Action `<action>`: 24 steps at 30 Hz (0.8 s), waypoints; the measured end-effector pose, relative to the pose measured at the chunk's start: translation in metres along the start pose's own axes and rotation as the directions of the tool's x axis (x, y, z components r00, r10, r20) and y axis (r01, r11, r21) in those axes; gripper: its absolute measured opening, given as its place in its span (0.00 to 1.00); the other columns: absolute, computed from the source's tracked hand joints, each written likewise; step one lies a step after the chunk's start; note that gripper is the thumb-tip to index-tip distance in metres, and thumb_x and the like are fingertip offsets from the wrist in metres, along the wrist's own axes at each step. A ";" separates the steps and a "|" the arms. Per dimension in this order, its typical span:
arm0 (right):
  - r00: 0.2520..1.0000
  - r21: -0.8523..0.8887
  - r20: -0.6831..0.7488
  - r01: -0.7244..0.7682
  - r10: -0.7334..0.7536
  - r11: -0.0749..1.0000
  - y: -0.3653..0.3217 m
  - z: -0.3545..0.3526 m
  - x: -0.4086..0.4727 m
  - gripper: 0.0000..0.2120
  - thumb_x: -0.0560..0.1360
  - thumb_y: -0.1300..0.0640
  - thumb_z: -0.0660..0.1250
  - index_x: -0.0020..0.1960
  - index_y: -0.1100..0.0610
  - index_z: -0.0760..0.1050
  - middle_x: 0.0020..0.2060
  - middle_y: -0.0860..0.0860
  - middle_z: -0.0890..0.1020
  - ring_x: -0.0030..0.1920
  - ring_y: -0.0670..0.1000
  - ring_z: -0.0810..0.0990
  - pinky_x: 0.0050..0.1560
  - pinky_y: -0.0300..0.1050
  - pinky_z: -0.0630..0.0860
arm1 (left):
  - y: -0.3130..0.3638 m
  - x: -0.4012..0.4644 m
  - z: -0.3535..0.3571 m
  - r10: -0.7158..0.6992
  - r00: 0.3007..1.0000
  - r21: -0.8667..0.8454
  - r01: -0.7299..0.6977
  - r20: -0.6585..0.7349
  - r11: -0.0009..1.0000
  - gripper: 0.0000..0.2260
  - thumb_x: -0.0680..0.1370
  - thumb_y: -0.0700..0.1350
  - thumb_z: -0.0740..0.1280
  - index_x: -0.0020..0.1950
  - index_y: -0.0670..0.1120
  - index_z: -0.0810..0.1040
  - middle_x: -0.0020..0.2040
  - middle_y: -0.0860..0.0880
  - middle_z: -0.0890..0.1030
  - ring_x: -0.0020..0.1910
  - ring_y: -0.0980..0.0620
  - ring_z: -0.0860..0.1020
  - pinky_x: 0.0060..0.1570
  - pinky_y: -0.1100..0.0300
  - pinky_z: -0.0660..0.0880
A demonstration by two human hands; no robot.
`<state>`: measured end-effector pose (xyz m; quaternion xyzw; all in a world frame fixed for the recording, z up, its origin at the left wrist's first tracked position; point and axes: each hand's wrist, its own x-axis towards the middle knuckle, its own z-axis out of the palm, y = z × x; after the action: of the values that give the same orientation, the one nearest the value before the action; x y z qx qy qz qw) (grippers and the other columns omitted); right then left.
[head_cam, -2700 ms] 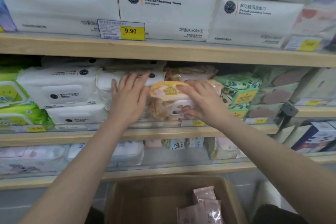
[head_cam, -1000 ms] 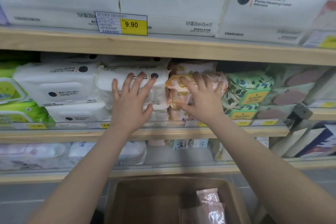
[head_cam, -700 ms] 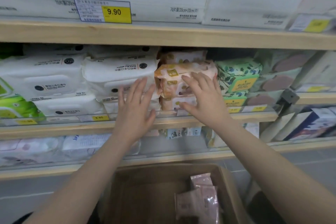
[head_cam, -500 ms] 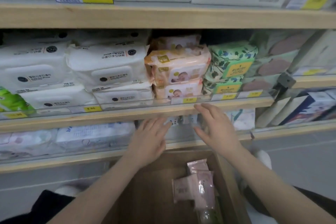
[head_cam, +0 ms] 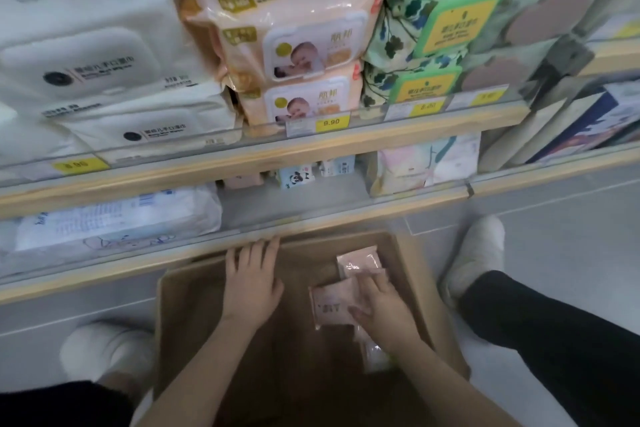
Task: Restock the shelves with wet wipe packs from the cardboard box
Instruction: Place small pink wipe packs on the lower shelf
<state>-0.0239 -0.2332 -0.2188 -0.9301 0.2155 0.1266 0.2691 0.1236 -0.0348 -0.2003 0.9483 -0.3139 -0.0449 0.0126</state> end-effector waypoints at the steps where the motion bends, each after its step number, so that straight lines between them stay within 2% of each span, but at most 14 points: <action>1: 0.999 0.007 0.030 -0.035 0.035 0.999 0.003 0.008 0.003 0.30 0.74 0.46 0.65 0.73 0.47 0.57 0.71 0.46 0.62 0.68 0.49 0.66 0.64 0.45 0.70 | 0.000 0.001 0.002 0.000 0.999 0.009 0.000 -0.033 1.000 0.36 0.63 0.48 0.74 0.69 0.44 0.69 0.58 0.43 0.76 0.58 0.43 0.73 0.63 0.39 0.66; 4: 0.991 0.015 0.067 -0.118 0.117 0.993 0.007 0.026 0.009 0.33 0.74 0.49 0.66 0.73 0.47 0.54 0.72 0.48 0.59 0.70 0.50 0.61 0.68 0.51 0.68 | 0.000 0.002 0.009 0.012 0.995 0.023 -0.010 -0.095 1.000 0.35 0.64 0.48 0.73 0.69 0.44 0.69 0.58 0.42 0.75 0.58 0.42 0.71 0.63 0.40 0.64; 7: 0.992 -0.014 0.027 -0.119 0.119 0.993 0.008 0.035 0.015 0.33 0.74 0.54 0.66 0.74 0.48 0.54 0.71 0.48 0.60 0.70 0.50 0.62 0.68 0.47 0.67 | -0.001 0.003 0.014 0.023 0.992 0.042 -0.018 -0.124 0.999 0.35 0.64 0.48 0.73 0.69 0.44 0.68 0.59 0.42 0.74 0.59 0.42 0.70 0.64 0.41 0.60; 9: 0.995 -0.050 -0.011 -0.099 0.099 0.994 0.009 0.037 0.019 0.30 0.73 0.57 0.66 0.72 0.49 0.59 0.70 0.48 0.64 0.68 0.49 0.64 0.66 0.45 0.68 | -0.002 0.003 0.016 0.025 0.990 0.045 -0.019 -0.136 0.999 0.35 0.64 0.48 0.73 0.69 0.44 0.68 0.60 0.42 0.74 0.59 0.42 0.69 0.63 0.42 0.60; 13: 0.998 -0.034 -0.049 -0.043 0.041 0.999 0.004 0.034 0.022 0.19 0.75 0.62 0.63 0.64 0.54 0.69 0.63 0.50 0.73 0.60 0.51 0.72 0.51 0.39 0.68 | -0.001 0.002 0.014 0.015 0.993 0.037 -0.010 -0.118 0.999 0.36 0.63 0.49 0.73 0.70 0.44 0.68 0.60 0.41 0.74 0.60 0.43 0.68 0.64 0.41 0.59; 15: 0.996 0.102 -0.043 -0.074 0.079 0.992 -0.004 0.027 0.019 0.11 0.77 0.61 0.60 0.55 0.49 0.73 0.52 0.49 0.77 0.52 0.52 0.75 0.42 0.35 0.65 | 0.002 0.000 0.010 0.002 0.996 0.010 -0.001 -0.091 1.000 0.37 0.64 0.49 0.73 0.71 0.44 0.65 0.63 0.42 0.73 0.64 0.43 0.67 0.68 0.40 0.58; 16: 0.995 0.168 -0.037 -0.089 0.097 0.982 -0.007 0.023 0.019 0.10 0.77 0.60 0.59 0.47 0.44 0.71 0.46 0.48 0.77 0.47 0.51 0.75 0.38 0.35 0.65 | 0.005 -0.002 0.008 -0.002 0.997 -0.007 0.001 -0.077 1.000 0.38 0.66 0.50 0.72 0.73 0.44 0.63 0.66 0.42 0.71 0.67 0.43 0.67 0.70 0.40 0.57; 18: 0.999 0.224 -0.031 -0.033 0.041 0.974 -0.011 0.016 0.018 0.13 0.76 0.57 0.60 0.39 0.40 0.66 0.37 0.45 0.75 0.42 0.49 0.73 0.38 0.41 0.68 | 0.011 -0.012 0.003 0.030 0.999 -0.061 -0.033 -0.043 0.998 0.37 0.68 0.51 0.70 0.74 0.45 0.60 0.72 0.43 0.65 0.72 0.44 0.63 0.72 0.40 0.54; 20: 0.999 0.282 -0.016 0.038 -0.035 0.959 -0.016 0.005 0.017 0.15 0.75 0.57 0.61 0.38 0.37 0.66 0.34 0.44 0.74 0.41 0.48 0.73 0.42 0.47 0.71 | 0.017 -0.024 0.003 0.105 0.994 -0.158 -0.105 -0.008 0.982 0.36 0.71 0.52 0.67 0.76 0.47 0.57 0.76 0.45 0.58 0.75 0.46 0.57 0.73 0.44 0.53; 22: 0.994 0.388 -0.009 0.102 -0.107 0.916 -0.022 -0.007 0.015 0.16 0.75 0.58 0.62 0.37 0.38 0.67 0.33 0.41 0.74 0.38 0.42 0.71 0.42 0.46 0.70 | 0.025 -0.033 0.003 0.143 0.986 -0.309 -0.112 0.081 0.945 0.34 0.73 0.56 0.64 0.76 0.49 0.56 0.77 0.49 0.55 0.75 0.49 0.54 0.74 0.50 0.52; 23: 0.990 0.430 -0.002 0.128 -0.141 0.893 -0.026 -0.014 0.013 0.16 0.75 0.59 0.62 0.38 0.38 0.67 0.33 0.39 0.74 0.37 0.41 0.70 0.41 0.44 0.69 | 0.029 -0.036 0.003 0.146 0.979 -0.386 -0.081 0.141 0.919 0.31 0.74 0.57 0.63 0.74 0.50 0.59 0.76 0.50 0.58 0.74 0.50 0.57 0.74 0.53 0.55; 24: 0.985 0.460 0.003 0.151 -0.171 0.875 -0.029 -0.019 0.012 0.15 0.75 0.59 0.63 0.38 0.39 0.68 0.33 0.38 0.73 0.36 0.41 0.70 0.41 0.43 0.69 | 0.032 -0.038 0.001 0.133 0.972 -0.457 -0.030 0.195 0.889 0.26 0.74 0.57 0.64 0.70 0.50 0.66 0.71 0.51 0.66 0.70 0.50 0.65 0.69 0.55 0.63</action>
<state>0.0023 -0.2258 -0.1940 -0.8520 0.1553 0.0697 0.4950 0.0742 -0.0382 -0.1971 0.8943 -0.3343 -0.2210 0.1991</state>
